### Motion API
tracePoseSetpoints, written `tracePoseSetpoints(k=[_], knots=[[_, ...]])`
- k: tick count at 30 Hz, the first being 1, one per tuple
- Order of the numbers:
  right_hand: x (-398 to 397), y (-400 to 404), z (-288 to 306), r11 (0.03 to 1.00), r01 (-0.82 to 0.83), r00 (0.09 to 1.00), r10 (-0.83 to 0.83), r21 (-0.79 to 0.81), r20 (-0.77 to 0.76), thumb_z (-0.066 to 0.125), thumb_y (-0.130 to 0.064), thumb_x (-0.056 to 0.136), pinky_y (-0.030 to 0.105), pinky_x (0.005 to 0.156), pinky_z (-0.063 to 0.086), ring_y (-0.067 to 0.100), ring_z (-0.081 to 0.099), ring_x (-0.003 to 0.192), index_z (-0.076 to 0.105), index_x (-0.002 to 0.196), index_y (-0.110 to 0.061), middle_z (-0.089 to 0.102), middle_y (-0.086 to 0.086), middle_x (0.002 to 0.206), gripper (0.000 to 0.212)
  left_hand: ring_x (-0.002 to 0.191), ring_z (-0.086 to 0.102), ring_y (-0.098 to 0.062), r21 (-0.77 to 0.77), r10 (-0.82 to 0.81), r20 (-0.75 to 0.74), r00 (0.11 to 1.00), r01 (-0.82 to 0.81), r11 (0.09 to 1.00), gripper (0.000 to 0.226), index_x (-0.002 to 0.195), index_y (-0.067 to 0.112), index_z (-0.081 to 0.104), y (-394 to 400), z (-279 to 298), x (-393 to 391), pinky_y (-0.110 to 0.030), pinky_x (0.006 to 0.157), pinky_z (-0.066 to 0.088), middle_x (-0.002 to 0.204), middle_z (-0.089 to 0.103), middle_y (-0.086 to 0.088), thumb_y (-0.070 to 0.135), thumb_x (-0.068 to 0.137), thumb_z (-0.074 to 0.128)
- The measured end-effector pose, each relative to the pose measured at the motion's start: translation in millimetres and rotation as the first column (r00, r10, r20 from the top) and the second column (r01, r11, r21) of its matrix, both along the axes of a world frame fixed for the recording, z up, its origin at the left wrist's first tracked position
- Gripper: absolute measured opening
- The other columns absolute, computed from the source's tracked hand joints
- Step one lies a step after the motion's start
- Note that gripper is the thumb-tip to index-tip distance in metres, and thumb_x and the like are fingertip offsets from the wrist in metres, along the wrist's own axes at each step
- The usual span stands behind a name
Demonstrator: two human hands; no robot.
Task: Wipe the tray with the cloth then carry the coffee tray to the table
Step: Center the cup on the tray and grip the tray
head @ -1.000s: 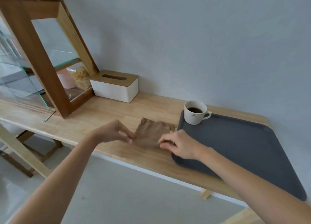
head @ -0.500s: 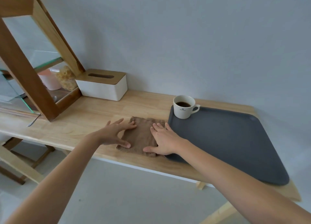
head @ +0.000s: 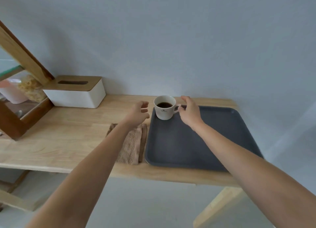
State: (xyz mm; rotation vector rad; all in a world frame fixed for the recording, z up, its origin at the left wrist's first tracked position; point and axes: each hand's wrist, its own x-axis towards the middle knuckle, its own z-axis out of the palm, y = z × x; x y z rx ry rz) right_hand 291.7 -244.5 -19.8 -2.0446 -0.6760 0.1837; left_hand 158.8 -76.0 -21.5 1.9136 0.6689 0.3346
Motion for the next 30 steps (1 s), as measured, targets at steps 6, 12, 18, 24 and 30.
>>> tracePoseSetpoints(k=[6, 12, 18, 24, 30], knots=[[7.8, -1.8, -0.3, 0.990, -0.141, 0.986, 0.141, 0.005, -0.095, 0.059, -0.002, 0.083, 0.046, 0.097, 0.051, 0.031, 0.065, 0.102, 0.065, 0.117, -0.019, 0.071, 0.009, 0.110, 0.038, 0.106, 0.064, -0.024, -0.050, 0.061, 0.057, 0.997, -0.058, 0.997, 0.050, 0.123, 0.002, 0.057, -9.7, -15.3, 31.8, -0.018, 0.066, 0.046, 0.120, 0.065, -0.013, -0.013, 0.075, 0.060], [13.5, -17.3, -2.8, 0.995, -0.083, 0.983, 0.091, 0.055, -0.157, 0.064, -0.005, 0.085, 0.037, 0.097, 0.051, 0.022, 0.066, 0.102, 0.067, 0.117, -0.017, 0.071, 0.004, 0.112, 0.034, 0.102, 0.066, -0.027, -0.054, 0.062, 0.115, 0.991, -0.056, 0.997, 0.044, 0.116, 0.001, 0.059, -19.9, -16.7, 28.4, -0.032, 0.083, 0.053, 0.115, 0.066, -0.015, -0.006, 0.075, 0.073], [19.1, -63.4, -4.7, 0.995, -0.049, 0.987, 0.061, 0.085, -0.151, 0.070, -0.007, 0.082, 0.028, 0.087, 0.053, 0.017, 0.069, 0.095, 0.069, 0.111, -0.019, 0.072, 0.003, 0.106, 0.031, 0.100, 0.068, -0.022, -0.075, -0.004, 0.134, 0.991, 0.014, 0.997, 0.039, 0.109, 0.009, 0.062, -54.0, -20.2, 29.5, -0.034, 0.087, 0.055, 0.105, 0.070, -0.005, 0.004, 0.074, 0.079], [25.4, -114.0, -5.5, 0.995, -0.035, 0.991, 0.046, 0.096, -0.122, 0.071, -0.007, 0.081, 0.027, 0.088, 0.053, 0.015, 0.070, 0.094, 0.070, 0.110, -0.017, 0.074, 0.002, 0.103, 0.031, 0.095, 0.070, -0.020, -0.059, -0.068, 0.167, 0.984, 0.079, 0.995, 0.032, 0.098, 0.020, 0.062, -94.2, -21.5, 36.7, -0.038, 0.089, 0.057, 0.101, 0.070, -0.002, 0.008, 0.074, 0.080], [29.3, -140.0, -7.8, 0.996, -0.019, 0.992, 0.029, 0.082, -0.120, 0.072, -0.006, 0.081, 0.037, 0.094, 0.054, 0.017, 0.071, 0.092, 0.070, 0.110, -0.016, 0.074, 0.003, 0.102, 0.031, 0.092, 0.070, -0.017, -0.040, -0.086, 0.155, 0.984, 0.093, 0.995, 0.033, 0.098, 0.020, 0.063, -117.8, -21.8, 40.7, -0.040, 0.090, 0.057, 0.100, 0.071, -0.002, 0.009, 0.073, 0.081]])
